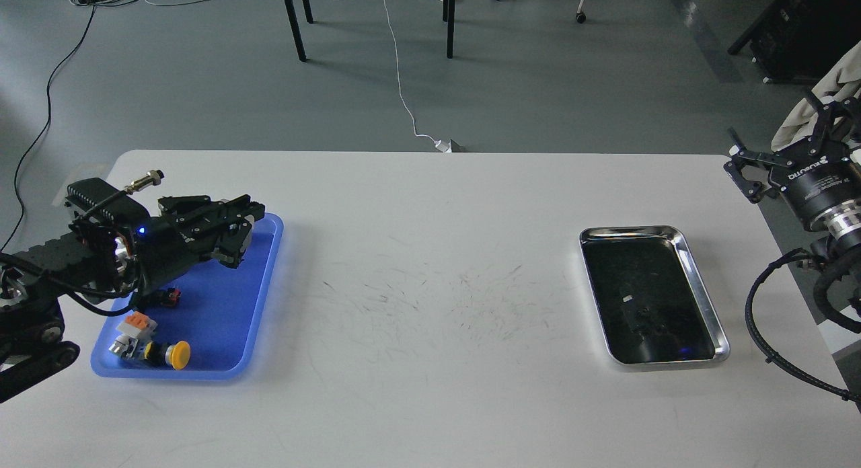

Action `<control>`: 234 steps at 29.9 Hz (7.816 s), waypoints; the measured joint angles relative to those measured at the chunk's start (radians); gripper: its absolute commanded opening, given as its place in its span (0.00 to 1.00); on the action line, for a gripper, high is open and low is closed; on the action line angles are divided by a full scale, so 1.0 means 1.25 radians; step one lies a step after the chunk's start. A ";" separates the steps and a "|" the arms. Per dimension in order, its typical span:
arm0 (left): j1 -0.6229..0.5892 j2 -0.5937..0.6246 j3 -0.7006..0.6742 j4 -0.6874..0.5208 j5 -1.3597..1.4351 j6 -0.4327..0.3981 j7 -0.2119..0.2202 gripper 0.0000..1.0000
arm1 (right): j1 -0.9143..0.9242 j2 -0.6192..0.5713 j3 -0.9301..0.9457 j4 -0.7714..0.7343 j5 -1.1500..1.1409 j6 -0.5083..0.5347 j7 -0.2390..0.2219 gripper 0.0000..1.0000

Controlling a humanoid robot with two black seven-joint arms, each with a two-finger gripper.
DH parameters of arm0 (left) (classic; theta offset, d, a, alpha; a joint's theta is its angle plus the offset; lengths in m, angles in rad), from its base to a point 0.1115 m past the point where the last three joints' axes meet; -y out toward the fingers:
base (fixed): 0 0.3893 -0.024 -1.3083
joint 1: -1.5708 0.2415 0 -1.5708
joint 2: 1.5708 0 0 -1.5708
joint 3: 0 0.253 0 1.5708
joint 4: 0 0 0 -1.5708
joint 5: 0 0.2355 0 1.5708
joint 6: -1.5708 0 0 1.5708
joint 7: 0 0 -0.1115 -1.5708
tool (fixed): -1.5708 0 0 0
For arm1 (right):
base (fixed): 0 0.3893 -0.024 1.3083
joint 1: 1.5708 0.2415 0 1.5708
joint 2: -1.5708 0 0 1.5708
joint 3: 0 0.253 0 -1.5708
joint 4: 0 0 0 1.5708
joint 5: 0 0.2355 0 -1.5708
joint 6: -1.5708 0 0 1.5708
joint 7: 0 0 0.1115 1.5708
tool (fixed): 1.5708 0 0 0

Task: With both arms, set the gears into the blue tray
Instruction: 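Carry the black part with the left gripper into the blue tray, then lift the left gripper away from the blue tray, then reach the right gripper into the steel tray and grasp another black part, then carry the second black part with the right gripper to the table center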

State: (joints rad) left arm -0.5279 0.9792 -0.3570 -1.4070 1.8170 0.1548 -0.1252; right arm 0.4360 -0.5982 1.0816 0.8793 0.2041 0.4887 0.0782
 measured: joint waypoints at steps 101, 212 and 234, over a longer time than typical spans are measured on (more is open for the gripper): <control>-0.241 -0.393 -0.301 0.493 -1.254 -0.179 -0.013 0.98 | 0.453 -0.367 -0.598 0.479 -0.607 -0.035 -0.151 0.96; -0.237 -0.364 -0.296 0.482 -1.249 -0.159 -0.012 0.98 | 0.627 0.462 -0.947 0.136 -0.576 -0.237 -0.061 0.05; -0.237 -0.373 -0.293 0.483 -1.246 -0.159 -0.014 0.98 | 0.457 0.479 -0.918 0.012 -0.594 -0.300 -0.035 0.07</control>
State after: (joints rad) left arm -0.8237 0.5129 -0.7239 -0.8038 0.2592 -0.0434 -0.1424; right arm 1.0070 0.0001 -0.0663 0.8948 -0.5381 0.1138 0.0345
